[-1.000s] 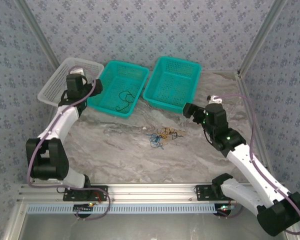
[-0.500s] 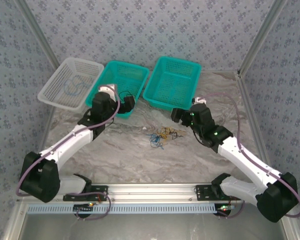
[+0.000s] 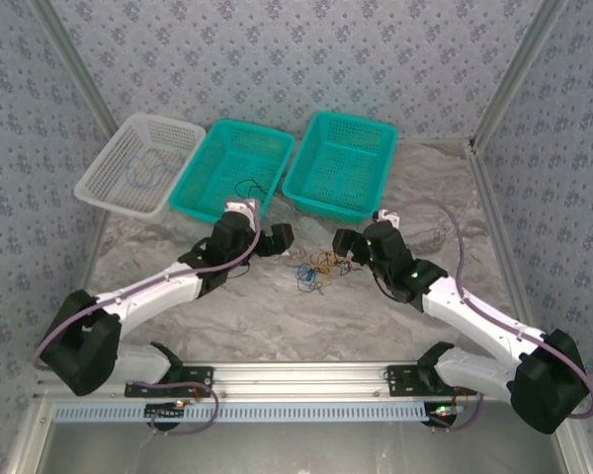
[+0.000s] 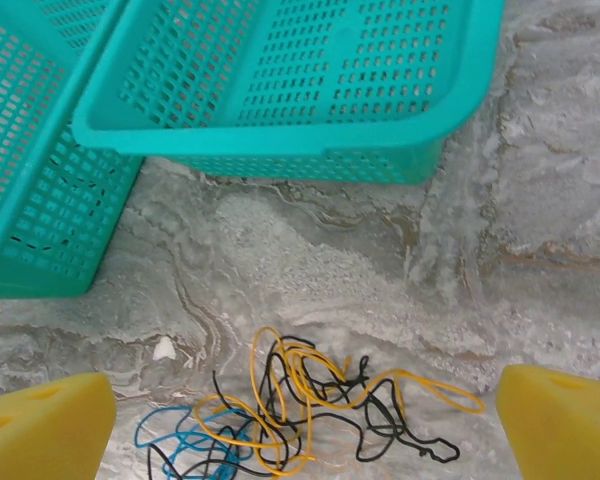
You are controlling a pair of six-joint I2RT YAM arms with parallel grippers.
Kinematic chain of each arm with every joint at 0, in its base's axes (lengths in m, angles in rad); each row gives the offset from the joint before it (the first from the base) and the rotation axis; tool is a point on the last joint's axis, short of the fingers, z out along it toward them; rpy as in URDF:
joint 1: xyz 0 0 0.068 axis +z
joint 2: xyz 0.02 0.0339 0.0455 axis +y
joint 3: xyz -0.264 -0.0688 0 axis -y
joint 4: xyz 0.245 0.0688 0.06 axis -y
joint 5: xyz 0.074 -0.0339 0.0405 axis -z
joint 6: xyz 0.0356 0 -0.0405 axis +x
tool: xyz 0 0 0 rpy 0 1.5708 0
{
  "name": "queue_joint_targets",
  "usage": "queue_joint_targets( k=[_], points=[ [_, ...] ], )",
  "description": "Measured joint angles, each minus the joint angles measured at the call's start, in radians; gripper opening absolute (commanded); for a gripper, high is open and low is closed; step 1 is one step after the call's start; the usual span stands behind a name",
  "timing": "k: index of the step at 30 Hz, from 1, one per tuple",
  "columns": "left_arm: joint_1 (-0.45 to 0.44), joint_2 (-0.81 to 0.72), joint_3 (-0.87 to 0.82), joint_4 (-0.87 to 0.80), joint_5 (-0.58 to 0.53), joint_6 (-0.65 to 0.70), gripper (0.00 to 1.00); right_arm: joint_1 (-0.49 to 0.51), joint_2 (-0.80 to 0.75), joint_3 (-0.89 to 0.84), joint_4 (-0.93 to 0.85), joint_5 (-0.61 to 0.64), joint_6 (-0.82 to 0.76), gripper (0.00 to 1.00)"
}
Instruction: Untangle the cables
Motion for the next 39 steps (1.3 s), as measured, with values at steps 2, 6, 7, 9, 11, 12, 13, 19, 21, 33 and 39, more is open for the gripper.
queue_joint_targets(
  k=[2,6,7,9,11,12,13,19,21,33,39],
  points=[
    [-0.017,0.032,0.000,0.000,0.004,-0.023,0.99,0.000,-0.002,-0.007,0.000,0.000,0.006,1.00],
    [-0.050,0.097,0.010,-0.020,0.023,-0.059,0.99,0.001,-0.002,-0.007,0.002,-0.007,0.012,1.00],
    [-0.056,0.108,0.014,-0.029,0.030,-0.065,0.99,0.002,-0.001,-0.007,0.002,-0.013,0.013,1.00],
    [-0.068,0.133,0.030,-0.052,0.053,-0.076,0.99,0.008,0.006,-0.007,0.001,-0.020,0.013,1.00],
    [-0.074,0.154,0.045,-0.067,0.081,-0.084,0.99,0.019,0.016,-0.007,-0.002,-0.019,0.013,1.00],
    [-0.076,0.163,0.052,-0.074,0.098,-0.084,0.97,0.025,0.019,-0.010,-0.002,-0.019,0.017,1.00],
    [-0.077,0.171,0.059,-0.083,0.116,-0.083,0.95,0.030,0.019,-0.016,-0.002,-0.019,0.022,1.00],
    [-0.079,0.214,0.107,-0.148,0.210,0.052,0.79,0.025,0.008,-0.088,0.029,-0.029,0.063,1.00],
    [-0.081,0.217,0.114,-0.165,0.225,0.132,0.73,0.021,0.002,-0.103,0.033,-0.039,0.071,1.00],
    [-0.081,0.295,0.170,-0.192,0.270,0.642,0.52,0.022,-0.055,-0.114,0.063,-0.040,0.045,1.00],
    [-0.081,0.332,0.193,-0.198,0.288,0.782,0.49,0.022,-0.059,-0.115,0.062,-0.022,0.042,1.00]
  ],
)
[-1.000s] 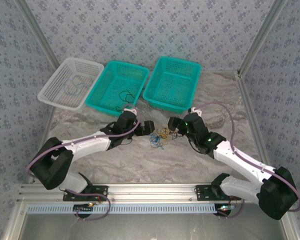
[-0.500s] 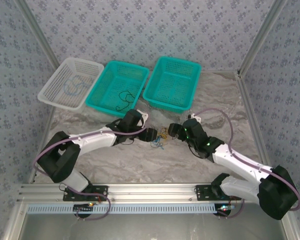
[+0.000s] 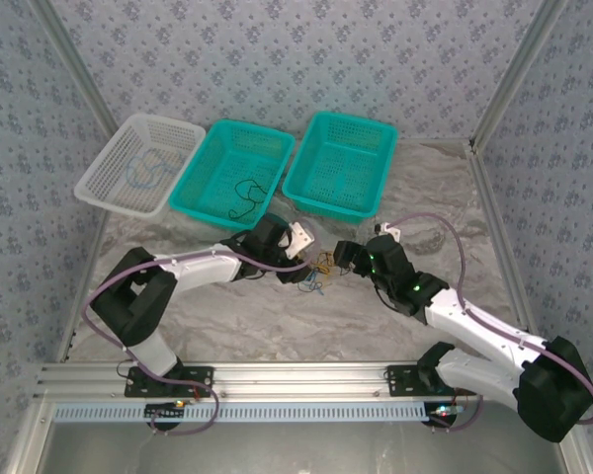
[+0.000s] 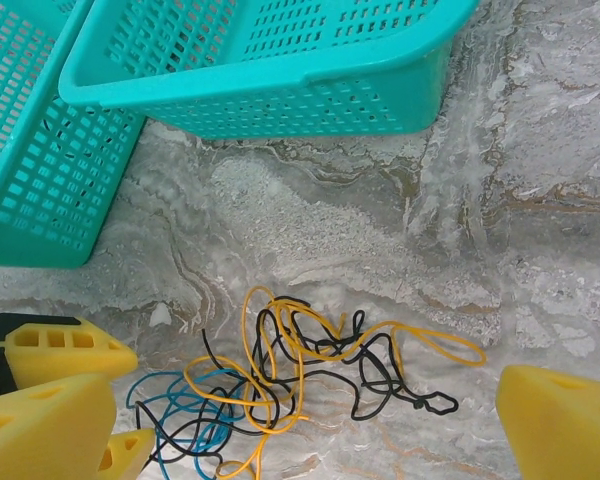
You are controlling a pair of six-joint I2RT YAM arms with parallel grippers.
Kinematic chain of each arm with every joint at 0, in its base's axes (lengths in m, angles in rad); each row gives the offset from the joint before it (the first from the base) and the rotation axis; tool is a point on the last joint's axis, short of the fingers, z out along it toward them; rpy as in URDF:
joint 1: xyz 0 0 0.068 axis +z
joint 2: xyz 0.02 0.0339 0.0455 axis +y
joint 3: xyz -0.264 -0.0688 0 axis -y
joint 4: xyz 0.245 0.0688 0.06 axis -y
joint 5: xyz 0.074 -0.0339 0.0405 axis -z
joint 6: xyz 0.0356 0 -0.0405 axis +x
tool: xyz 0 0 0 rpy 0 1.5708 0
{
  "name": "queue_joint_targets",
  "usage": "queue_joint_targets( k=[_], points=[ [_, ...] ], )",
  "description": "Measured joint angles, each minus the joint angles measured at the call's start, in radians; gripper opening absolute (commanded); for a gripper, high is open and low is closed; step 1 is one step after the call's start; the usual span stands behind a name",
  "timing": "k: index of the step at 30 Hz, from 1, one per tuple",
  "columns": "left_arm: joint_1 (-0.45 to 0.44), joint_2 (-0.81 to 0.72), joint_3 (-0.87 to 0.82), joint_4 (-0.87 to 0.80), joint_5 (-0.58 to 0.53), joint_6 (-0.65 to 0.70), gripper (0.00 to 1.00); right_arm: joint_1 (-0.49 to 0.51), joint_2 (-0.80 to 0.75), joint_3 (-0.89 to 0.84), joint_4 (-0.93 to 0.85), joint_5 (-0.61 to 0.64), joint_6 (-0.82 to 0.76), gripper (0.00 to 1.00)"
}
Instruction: Untangle the cables
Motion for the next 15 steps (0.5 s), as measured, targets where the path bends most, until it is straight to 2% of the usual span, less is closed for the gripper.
queue_joint_targets(
  k=[9,15],
  points=[
    [0.000,0.053,0.049,-0.048,0.015,0.113,0.46,-0.008,0.000,-0.002,0.000,0.004,0.005,1.00],
    [0.000,0.070,0.049,-0.046,0.014,0.117,0.31,-0.008,0.001,-0.002,0.000,0.002,0.008,1.00]
  ],
)
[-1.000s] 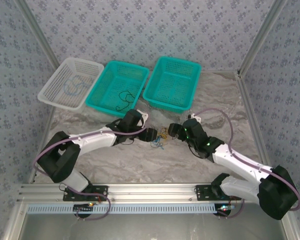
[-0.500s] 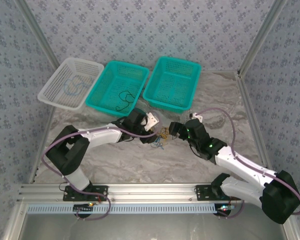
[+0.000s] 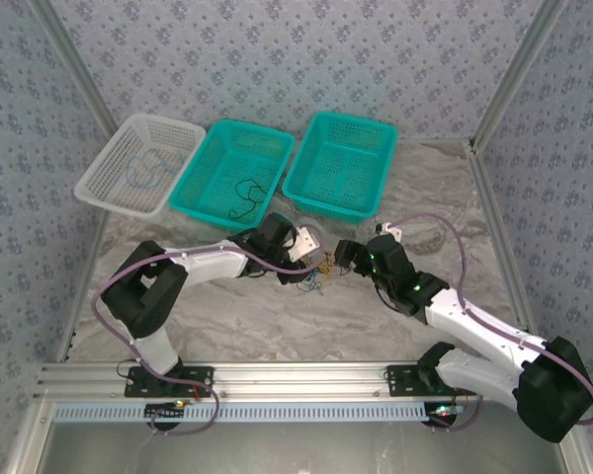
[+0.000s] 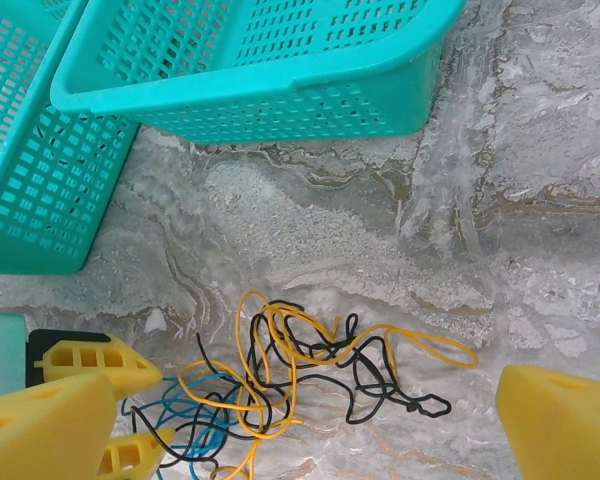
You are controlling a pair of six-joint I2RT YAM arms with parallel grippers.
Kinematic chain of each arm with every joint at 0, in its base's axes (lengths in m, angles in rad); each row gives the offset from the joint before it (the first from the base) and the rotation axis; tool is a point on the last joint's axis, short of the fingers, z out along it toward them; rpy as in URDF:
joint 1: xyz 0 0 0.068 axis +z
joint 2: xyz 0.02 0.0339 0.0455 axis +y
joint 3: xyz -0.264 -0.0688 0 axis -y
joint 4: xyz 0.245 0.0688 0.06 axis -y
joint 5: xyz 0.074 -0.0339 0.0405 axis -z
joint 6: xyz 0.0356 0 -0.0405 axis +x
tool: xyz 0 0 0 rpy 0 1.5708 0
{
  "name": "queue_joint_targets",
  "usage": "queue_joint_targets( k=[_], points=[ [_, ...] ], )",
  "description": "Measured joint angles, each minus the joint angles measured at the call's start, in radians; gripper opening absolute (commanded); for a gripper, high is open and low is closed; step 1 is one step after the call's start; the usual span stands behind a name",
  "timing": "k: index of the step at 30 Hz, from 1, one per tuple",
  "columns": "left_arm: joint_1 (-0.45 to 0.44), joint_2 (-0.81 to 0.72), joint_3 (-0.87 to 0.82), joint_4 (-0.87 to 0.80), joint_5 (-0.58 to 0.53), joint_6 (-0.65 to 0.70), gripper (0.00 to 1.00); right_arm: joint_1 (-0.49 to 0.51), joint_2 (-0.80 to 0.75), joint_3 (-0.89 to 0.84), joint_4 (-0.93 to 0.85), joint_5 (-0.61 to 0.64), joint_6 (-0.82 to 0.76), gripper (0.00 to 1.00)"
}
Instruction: Untangle the cables
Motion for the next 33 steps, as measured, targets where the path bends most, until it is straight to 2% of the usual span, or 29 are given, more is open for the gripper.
queue_joint_targets(
  k=[5,17,25,33],
  points=[
    [0.000,0.000,0.000,0.028,0.012,-0.021,0.19,0.000,0.029,0.002,0.000,-0.010,0.000,1.00],
    [0.000,0.000,0.000,0.054,0.031,-0.074,0.00,0.000,0.106,0.031,-0.006,-0.052,-0.015,1.00],
    [0.000,-0.032,0.000,0.072,0.042,-0.156,0.00,0.001,0.155,0.080,-0.043,-0.055,-0.015,1.00],
    [0.001,-0.110,-0.014,0.186,0.050,-0.320,0.00,0.003,0.164,0.087,-0.042,-0.080,-0.015,1.00]
  ],
)
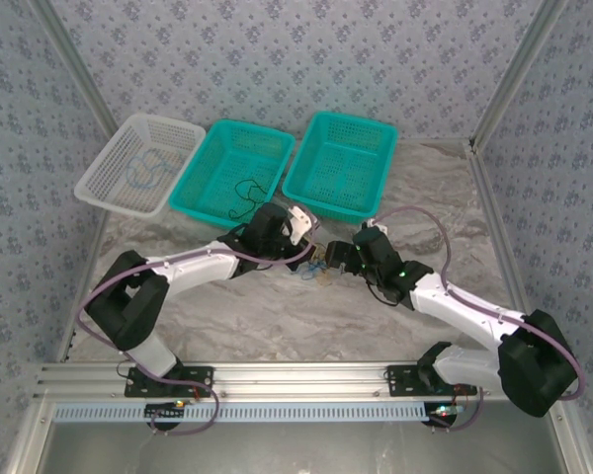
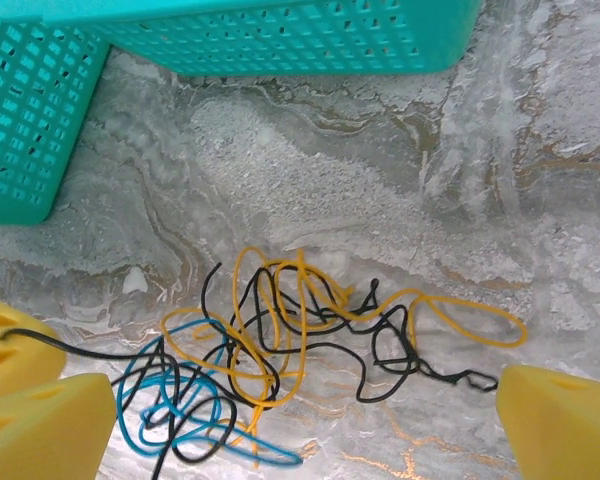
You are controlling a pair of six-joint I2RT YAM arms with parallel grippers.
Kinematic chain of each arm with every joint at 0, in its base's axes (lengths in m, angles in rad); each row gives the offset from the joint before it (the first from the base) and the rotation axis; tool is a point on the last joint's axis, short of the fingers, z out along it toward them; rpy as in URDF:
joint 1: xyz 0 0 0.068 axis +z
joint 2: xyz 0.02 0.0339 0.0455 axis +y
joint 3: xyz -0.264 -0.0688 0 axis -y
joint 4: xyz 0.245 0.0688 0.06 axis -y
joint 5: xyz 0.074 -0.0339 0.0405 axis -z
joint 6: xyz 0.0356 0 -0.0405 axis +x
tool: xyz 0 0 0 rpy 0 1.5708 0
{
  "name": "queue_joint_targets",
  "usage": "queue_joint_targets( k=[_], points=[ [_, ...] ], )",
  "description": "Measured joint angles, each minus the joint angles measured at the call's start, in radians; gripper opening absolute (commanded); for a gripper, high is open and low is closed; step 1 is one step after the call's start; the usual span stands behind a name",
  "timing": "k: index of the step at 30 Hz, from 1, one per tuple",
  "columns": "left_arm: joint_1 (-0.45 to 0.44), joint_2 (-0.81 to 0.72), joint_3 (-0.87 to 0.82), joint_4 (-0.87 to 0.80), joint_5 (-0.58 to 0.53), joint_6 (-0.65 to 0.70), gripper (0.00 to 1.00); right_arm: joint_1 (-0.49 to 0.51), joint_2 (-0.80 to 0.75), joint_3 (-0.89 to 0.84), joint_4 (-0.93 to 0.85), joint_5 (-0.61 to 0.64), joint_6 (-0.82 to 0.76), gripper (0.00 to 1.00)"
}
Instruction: Untangle the cables
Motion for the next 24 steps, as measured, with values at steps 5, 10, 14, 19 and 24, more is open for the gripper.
queue_joint_targets(
  k=[5,10,14,19,24],
  points=[
    [0.006,-0.004,-0.006,0.039,0.003,-0.109,0.00,-0.028,0.000,-0.001,0.036,-0.086,-0.010,1.00],
    [0.011,-0.011,-0.015,0.061,0.004,-0.193,0.00,-0.053,0.000,-0.004,0.066,-0.175,-0.033,0.95],
    [0.013,-0.012,-0.021,0.098,0.005,-0.247,0.00,-0.088,0.009,-0.005,0.093,-0.230,-0.025,0.86],
    [0.013,-0.012,-0.040,0.144,0.015,-0.315,0.00,-0.106,0.029,-0.010,0.127,-0.262,0.008,0.79],
    [0.013,-0.012,-0.055,0.184,0.024,-0.364,0.00,-0.106,0.054,-0.011,0.134,-0.262,0.050,0.74]
  ],
)
